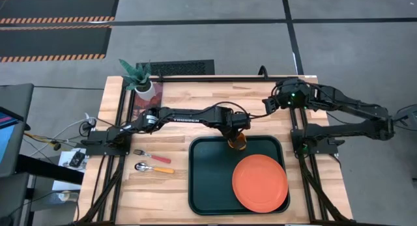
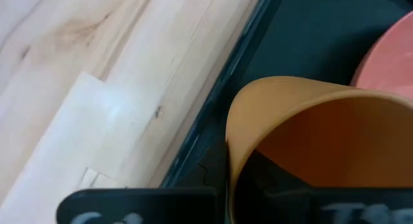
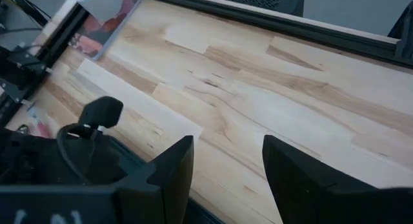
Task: Pick and place plate/cup/fork/spoon on tray
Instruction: Put the yellow cup above the orange plate on the black tray
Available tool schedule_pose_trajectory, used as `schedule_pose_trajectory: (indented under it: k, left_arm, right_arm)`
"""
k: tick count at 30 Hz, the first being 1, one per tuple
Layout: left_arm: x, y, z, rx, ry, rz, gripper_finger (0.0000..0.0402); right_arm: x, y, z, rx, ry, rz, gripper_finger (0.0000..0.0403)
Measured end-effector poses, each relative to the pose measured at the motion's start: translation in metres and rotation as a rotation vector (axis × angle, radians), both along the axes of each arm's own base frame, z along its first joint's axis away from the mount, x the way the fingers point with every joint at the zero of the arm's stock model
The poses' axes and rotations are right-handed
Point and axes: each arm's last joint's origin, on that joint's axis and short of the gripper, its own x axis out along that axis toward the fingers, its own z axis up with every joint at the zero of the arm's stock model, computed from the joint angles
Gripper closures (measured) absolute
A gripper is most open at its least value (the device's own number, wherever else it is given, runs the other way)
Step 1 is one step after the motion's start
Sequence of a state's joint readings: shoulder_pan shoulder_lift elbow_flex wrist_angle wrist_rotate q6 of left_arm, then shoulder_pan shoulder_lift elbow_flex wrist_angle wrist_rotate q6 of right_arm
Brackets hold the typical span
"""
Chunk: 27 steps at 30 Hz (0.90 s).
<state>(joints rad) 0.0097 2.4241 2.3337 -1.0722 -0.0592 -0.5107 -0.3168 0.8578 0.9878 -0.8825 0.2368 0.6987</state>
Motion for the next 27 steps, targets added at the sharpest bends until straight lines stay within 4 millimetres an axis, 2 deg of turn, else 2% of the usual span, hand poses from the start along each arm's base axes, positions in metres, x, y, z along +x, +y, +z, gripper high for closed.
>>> schedule_pose_trajectory:
  k: [6, 11, 27]
  left_arm:
    - [-0.005, 0.000, -0.011, -0.017, 0.063, 0.010, 0.0401]
    - [-0.004, -0.009, -0.010, 0.000, 0.050, -0.001, 0.0401]
    - [-0.003, -0.007, -0.009, -0.030, 0.042, -0.043, 0.0398]
  right_arm:
    - [0.002, -0.001, -0.001, 0.002, 0.008, 0.000, 0.0194]
    - [0.002, -0.001, -0.001, 0.000, 0.010, 0.003, 0.0194]
    - [0.002, -0.001, -0.001, -0.013, 0.019, 0.018, 0.0194]
